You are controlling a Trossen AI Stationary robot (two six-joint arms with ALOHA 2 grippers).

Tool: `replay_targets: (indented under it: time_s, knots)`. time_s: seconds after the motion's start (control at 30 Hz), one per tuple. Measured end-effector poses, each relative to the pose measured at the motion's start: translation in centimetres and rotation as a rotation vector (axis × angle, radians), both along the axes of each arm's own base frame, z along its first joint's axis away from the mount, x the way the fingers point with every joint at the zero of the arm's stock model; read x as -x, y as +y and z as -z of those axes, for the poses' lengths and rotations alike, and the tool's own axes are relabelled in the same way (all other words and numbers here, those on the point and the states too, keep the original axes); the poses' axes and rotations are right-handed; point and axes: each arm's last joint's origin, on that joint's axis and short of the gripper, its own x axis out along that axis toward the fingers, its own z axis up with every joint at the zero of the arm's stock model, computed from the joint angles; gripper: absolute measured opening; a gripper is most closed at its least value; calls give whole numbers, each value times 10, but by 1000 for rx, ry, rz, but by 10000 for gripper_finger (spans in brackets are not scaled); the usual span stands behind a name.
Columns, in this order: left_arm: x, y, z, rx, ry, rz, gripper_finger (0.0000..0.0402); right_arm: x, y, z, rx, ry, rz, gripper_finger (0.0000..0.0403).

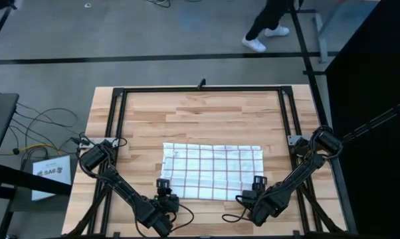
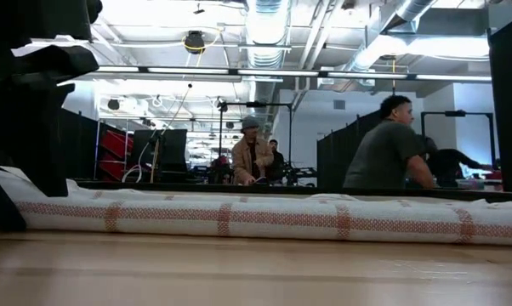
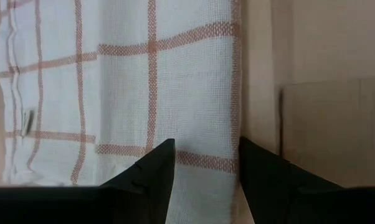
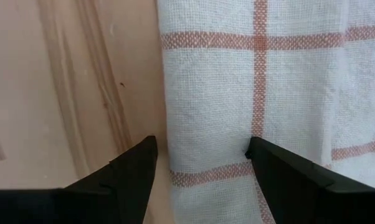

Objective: Roll towel
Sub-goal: Fold the towel

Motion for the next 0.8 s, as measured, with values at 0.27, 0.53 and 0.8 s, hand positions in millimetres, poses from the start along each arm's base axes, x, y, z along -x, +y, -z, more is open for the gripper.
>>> replay_targets:
  time_s: [0.27, 0.53, 0.8]
  knots:
    - [1, 1, 2, 11, -14, -22, 153, -3, -2, 1, 11, -5, -45, 228]
    - [1, 1, 3, 23, -7, -24, 114, -2, -1, 2, 13, -5, -56, 176]
    - [1, 1, 5, 37, 6, -42, 4, -1, -2, 2, 27, -6, -50, 40]
